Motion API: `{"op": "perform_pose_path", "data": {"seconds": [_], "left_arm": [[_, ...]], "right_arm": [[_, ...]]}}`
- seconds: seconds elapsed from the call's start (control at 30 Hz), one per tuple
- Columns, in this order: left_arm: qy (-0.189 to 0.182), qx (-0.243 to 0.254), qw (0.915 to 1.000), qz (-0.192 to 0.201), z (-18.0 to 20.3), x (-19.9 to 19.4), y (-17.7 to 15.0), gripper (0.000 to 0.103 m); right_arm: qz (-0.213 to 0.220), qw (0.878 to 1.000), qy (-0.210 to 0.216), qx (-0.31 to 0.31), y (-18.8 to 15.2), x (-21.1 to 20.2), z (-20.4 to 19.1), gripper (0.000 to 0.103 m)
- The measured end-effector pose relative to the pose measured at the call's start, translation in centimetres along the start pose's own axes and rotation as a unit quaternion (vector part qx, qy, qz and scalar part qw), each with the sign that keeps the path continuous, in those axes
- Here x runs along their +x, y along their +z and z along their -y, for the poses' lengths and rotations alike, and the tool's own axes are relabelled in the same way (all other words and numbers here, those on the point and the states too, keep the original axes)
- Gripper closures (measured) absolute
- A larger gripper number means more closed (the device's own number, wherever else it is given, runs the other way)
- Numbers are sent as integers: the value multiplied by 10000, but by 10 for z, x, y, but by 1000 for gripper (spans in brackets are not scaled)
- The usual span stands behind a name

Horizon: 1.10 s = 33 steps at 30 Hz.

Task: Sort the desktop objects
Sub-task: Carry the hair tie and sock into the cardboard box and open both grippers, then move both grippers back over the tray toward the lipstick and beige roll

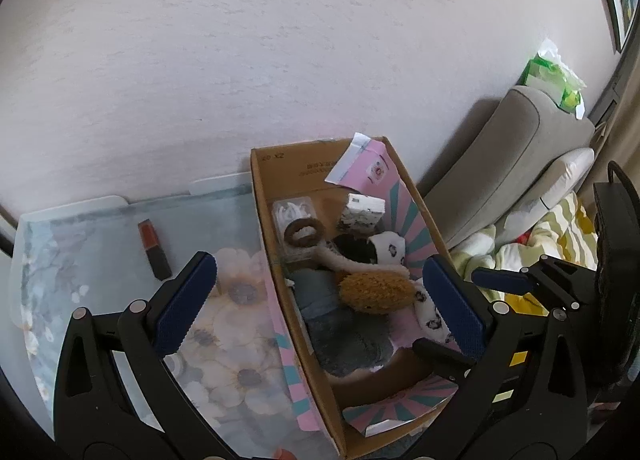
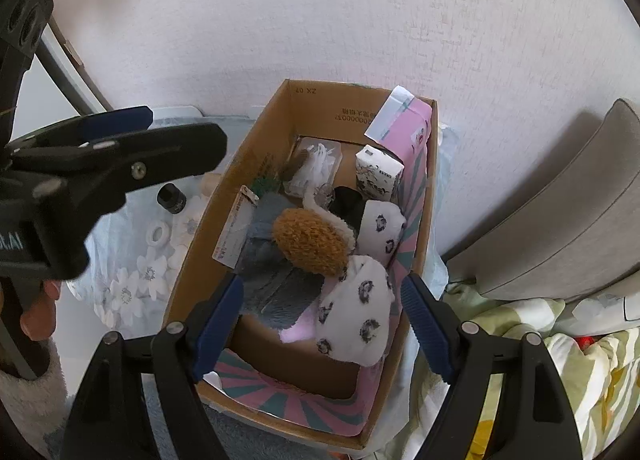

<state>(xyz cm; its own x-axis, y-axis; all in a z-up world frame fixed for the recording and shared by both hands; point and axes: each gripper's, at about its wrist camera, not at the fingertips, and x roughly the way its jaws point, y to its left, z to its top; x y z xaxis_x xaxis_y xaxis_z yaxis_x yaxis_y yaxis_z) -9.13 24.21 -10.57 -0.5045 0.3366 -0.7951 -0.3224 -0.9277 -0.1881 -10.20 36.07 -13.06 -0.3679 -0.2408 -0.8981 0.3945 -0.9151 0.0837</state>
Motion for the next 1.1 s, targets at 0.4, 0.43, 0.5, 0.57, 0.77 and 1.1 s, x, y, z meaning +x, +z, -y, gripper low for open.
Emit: {"op": "perform_pose_path", "data": {"seconds": [0.4,0.43,0.5,0.57,0.77,1.1], "left_arm": [[188,-173,9995,182,-21,-29,-7,0],[248,-198,9993,205,-25,-33,-9,0],[358,-223,9988,248,-32,-42,-11,0],[500,-230,9980,316,-42,-53,-13,0],[649,-341,9957,574,-86,-86,-12,0],[659,-465,9946,658,-167,-115,-9,0]], "right_arm": [[-2,10000,0,-29,0,-6,-9,25],[-20,10000,9,-47,1,-6,-10,25],[-36,10000,32,-28,2,-8,-11,25],[92,9999,88,-10,2,-15,-13,25],[441,9990,62,-47,14,-32,-25,25],[674,9977,-66,44,46,-35,-73,25]]}}
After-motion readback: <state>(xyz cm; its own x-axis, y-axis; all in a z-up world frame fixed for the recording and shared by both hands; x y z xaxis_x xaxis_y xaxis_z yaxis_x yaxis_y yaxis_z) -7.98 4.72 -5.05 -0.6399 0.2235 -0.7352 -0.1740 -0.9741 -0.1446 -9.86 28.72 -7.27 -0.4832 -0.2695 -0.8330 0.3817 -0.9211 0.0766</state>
